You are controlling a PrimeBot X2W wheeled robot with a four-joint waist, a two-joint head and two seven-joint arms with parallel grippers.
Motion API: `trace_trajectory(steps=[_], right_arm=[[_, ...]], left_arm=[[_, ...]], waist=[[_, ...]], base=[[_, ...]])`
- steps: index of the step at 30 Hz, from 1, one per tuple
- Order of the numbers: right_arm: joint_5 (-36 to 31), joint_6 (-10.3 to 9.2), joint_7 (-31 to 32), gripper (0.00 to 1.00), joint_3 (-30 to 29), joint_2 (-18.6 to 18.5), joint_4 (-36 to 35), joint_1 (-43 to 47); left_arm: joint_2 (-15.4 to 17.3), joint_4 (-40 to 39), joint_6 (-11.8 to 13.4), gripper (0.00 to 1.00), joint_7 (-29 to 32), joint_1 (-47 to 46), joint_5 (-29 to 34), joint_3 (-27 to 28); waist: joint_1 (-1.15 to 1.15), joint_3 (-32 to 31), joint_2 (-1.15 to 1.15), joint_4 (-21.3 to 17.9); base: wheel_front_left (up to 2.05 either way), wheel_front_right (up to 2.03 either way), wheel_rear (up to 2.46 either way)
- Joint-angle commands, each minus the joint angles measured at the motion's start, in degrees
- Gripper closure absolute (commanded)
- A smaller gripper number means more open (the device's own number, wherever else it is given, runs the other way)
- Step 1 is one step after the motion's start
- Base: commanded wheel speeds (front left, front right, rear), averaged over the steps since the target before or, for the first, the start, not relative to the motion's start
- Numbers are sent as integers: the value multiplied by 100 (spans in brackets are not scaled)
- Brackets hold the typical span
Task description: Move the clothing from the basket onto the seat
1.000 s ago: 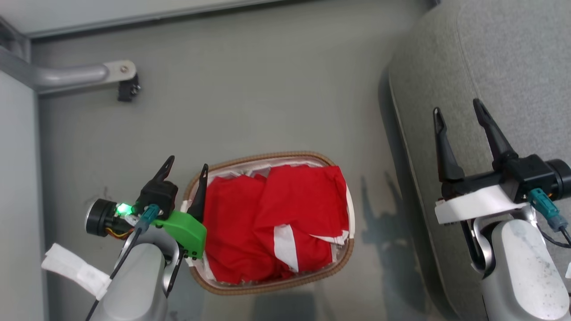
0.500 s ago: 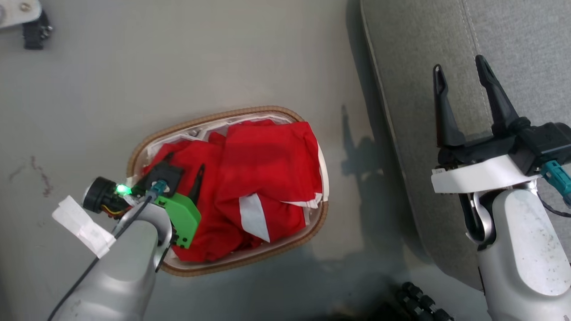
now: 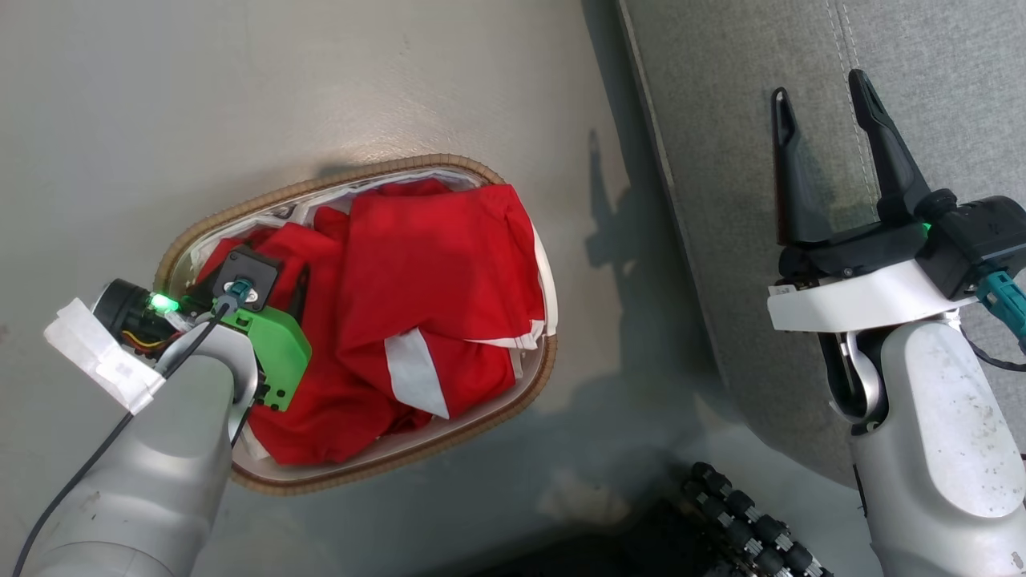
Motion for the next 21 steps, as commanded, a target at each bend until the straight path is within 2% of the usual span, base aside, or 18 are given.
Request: trace_trajectory(steps=[1, 4, 5, 6, 7, 8, 9, 21], right_arm=[[38, -6, -26, 0, 12, -15, -19, -54], [56, -6, -26, 0, 41, -15, 12, -57], [69, -6, -26, 0, 53, -15, 22, -59], [77, -6, -26, 0, 64, -16, 33, -58], [82, -6, -26, 0, 74, -16, 38, -55], [87, -6, -27, 0, 85, -16, 44, -49], [88, -6, -26, 0, 91, -16, 48, -43], [9, -6, -26, 0, 55, -16, 165, 83]], left_arm=[[46, 85, -15, 0, 53, -114, -55, -29], [-20, 235, -15, 0, 241, -151, -111, -163], [-44, 276, -15, 5, 327, -151, -141, -223], [-66, 304, -15, 39, 414, -142, -171, -282], [-83, 316, -15, 60, 474, -125, -207, -335], [-91, 331, -15, 76, 543, -112, -278, -377], [-95, 340, -15, 100, 586, -104, -326, -409], [-156, 209, -16, 100, 371, 106, -875, -890]], waist=[[0, 37, 0, -33], [0, 36, 0, -35], [0, 33, 0, -35], [0, 27, 0, -34], [0, 21, 0, -34], [0, 13, 0, -33], [0, 5, 0, -32], [0, -325, 0, 101]], base=[[0, 0, 0], [0, 0, 0], [0, 0, 0], [0, 0, 0], [0, 0, 0], [0, 0, 0], [0, 0, 0], [0, 0, 0]])
